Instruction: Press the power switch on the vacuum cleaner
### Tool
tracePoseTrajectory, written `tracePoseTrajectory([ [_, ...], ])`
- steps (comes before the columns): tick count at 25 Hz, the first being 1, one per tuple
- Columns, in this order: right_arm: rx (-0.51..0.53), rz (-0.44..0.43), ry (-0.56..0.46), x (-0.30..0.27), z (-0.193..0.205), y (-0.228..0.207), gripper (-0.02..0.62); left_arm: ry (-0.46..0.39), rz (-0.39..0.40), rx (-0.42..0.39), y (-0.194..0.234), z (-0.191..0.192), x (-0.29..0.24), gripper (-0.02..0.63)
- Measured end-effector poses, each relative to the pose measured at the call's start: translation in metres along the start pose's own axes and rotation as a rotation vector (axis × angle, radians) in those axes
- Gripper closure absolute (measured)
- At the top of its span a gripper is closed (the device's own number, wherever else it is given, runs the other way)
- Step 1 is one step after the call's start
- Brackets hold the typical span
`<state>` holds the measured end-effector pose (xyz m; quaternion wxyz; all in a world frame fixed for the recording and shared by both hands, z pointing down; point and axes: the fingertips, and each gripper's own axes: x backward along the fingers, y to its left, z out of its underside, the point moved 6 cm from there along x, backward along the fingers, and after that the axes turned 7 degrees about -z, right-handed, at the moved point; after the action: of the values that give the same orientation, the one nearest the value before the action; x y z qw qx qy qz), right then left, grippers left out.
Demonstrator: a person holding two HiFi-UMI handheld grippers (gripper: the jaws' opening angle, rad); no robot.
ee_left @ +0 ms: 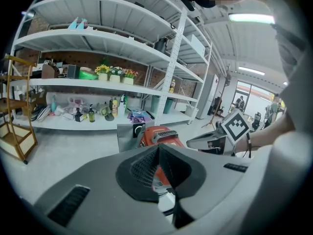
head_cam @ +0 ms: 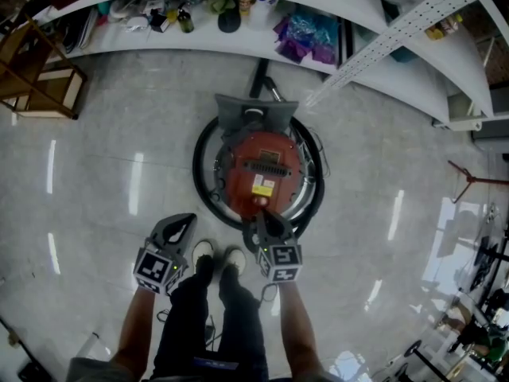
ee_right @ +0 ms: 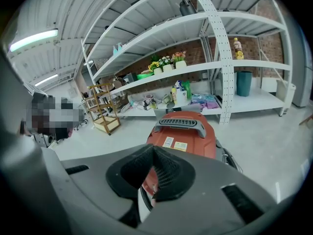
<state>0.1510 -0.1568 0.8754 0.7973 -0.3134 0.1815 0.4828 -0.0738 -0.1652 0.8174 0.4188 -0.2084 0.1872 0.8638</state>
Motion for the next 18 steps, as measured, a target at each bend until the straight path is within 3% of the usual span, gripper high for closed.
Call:
tracePoseTrajectory([
  [18, -0.038, -0.003, 0.026, -0.038, 0.016, -0.012, 0.583, 0.001, -0.011, 0.017, 0.006, 0.008, -0.001, 0.6],
])
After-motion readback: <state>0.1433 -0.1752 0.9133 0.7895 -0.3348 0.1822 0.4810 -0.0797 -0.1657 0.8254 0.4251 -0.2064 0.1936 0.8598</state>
